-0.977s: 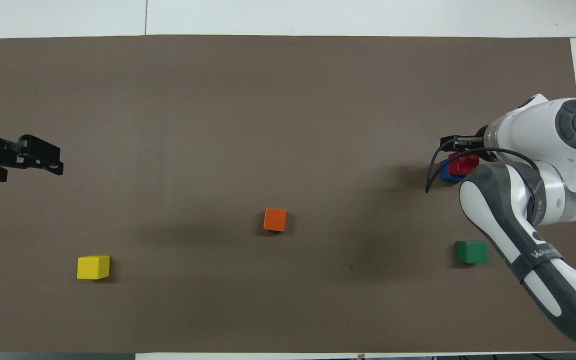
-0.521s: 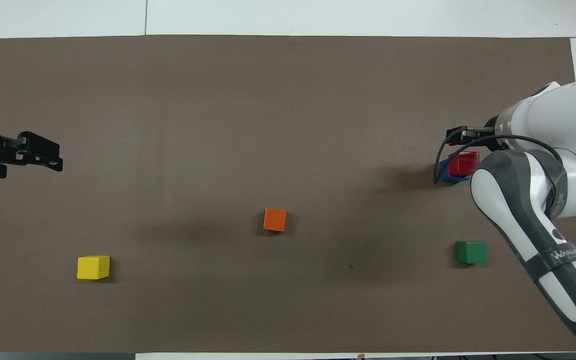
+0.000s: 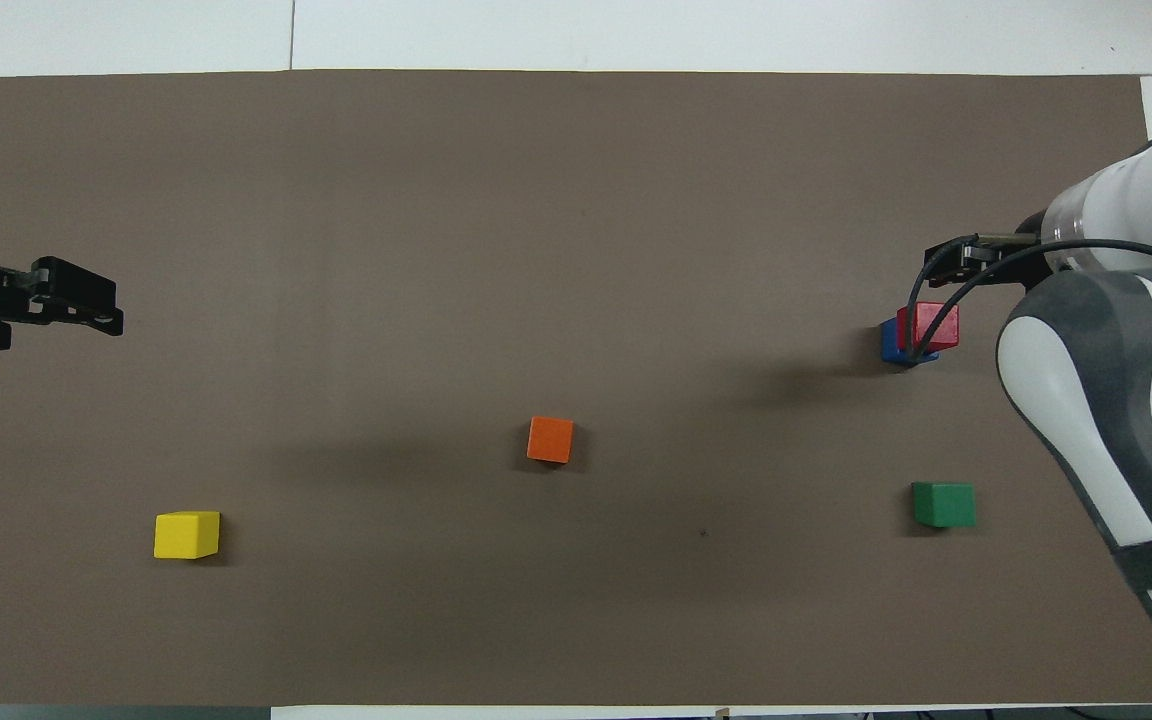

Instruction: Transfer red block to right arm and stack on blue block

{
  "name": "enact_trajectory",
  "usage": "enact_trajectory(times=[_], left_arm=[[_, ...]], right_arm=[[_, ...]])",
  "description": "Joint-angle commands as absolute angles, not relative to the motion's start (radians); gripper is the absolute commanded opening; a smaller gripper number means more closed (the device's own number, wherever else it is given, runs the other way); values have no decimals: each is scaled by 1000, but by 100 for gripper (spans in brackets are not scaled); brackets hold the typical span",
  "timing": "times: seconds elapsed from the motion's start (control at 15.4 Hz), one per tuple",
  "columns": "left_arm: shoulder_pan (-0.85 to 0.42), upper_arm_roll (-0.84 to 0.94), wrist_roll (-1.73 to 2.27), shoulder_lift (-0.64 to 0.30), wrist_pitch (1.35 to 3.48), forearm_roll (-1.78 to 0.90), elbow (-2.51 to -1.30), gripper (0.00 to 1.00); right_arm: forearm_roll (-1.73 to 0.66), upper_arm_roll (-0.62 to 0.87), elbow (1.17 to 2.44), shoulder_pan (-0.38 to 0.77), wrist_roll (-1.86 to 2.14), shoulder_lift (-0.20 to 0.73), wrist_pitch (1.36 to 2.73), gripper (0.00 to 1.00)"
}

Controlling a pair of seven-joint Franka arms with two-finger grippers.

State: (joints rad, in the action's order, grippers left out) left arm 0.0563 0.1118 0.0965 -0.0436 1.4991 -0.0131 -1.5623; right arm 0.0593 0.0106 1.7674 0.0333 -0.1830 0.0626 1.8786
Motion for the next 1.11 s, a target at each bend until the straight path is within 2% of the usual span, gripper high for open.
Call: enact_trajectory(times=[0.0, 0.39, 0.72, 1.04], left_arm=[[44, 103, 109, -60, 1503, 6, -1536, 100], [44, 101, 109, -60, 1506, 8, -1537, 100], [43, 101, 109, -60, 1506, 8, -1536, 100], [44, 100, 107, -61, 1506, 6, -1536, 100]], right_arm=[[44, 20, 1720, 15, -181, 34, 1806, 100], [-1, 5, 1589, -5, -52, 23, 1603, 100], [-17, 35, 1539, -67, -35, 2, 1504, 100], [-5, 26, 1560, -78, 14, -9, 1528, 100]])
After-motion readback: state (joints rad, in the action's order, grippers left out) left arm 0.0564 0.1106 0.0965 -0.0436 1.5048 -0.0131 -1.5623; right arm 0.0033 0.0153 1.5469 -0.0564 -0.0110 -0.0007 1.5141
